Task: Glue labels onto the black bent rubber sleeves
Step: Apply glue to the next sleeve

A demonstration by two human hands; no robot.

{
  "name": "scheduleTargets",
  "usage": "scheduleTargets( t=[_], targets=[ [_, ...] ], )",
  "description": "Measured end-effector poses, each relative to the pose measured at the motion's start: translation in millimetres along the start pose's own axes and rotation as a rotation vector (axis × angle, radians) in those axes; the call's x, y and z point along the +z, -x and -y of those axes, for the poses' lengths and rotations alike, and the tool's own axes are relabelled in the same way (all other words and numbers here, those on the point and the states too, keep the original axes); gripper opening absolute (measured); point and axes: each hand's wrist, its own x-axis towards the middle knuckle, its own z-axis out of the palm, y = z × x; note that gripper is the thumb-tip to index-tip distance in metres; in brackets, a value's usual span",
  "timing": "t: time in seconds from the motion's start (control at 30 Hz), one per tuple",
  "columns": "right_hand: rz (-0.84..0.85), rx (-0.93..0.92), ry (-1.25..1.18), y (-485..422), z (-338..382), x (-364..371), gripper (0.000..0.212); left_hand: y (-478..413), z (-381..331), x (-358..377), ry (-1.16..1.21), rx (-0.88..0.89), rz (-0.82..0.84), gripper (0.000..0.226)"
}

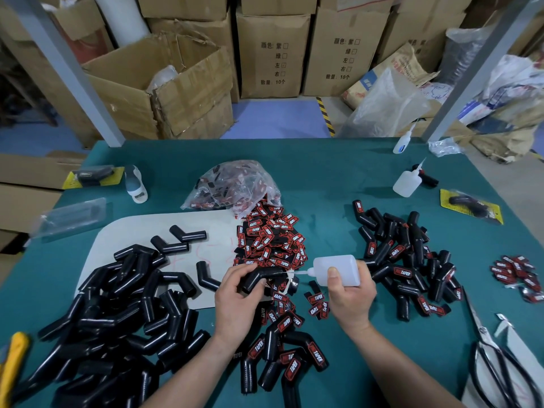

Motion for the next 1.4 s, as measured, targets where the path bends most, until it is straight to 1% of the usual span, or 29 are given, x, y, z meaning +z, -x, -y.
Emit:
scheduleTargets(
  t=[0.27, 0.53, 0.7, 0.9, 1.03, 1.4],
  targets=[
    [-0.017, 0.009, -0.013, -3.2, -1.9, -1.4, 0.025, 0.3, -2.1, 1.5, -0.010, 0.029, -0.011, 0.030],
    [-0.006, -0.001, -0.002, -3.6, 0.0, -1.7, 0.026, -1.1, 3.4, -0.9, -0.014, 0.022, -0.018, 0.039],
    [-0.006, 0.002, -0.003, -3.5, -0.3, -1.9, 0.026, -1.5, 6.0, -1.4, -0.009, 0.020, -0.015, 0.039],
    [-0.025, 0.002, -0.013, -3.1, -2.1, -1.8, 0.028, -0.3, 5.5, -0.4, 0.037, 0.056, 0.001, 0.046],
    [-0.034, 0.007, -0.009, -2.8, -2.8, -1.6, 0.027, -1.6, 8.6, -0.7, 0.006, 0.085, -0.006, 0.050],
    [-0.022, -0.003, -0.026, -2.6, -5.4, -1.5, 0.024, -1.0, 12.0, -1.5, 0.006, 0.076, 0.029, 0.049]
  ],
)
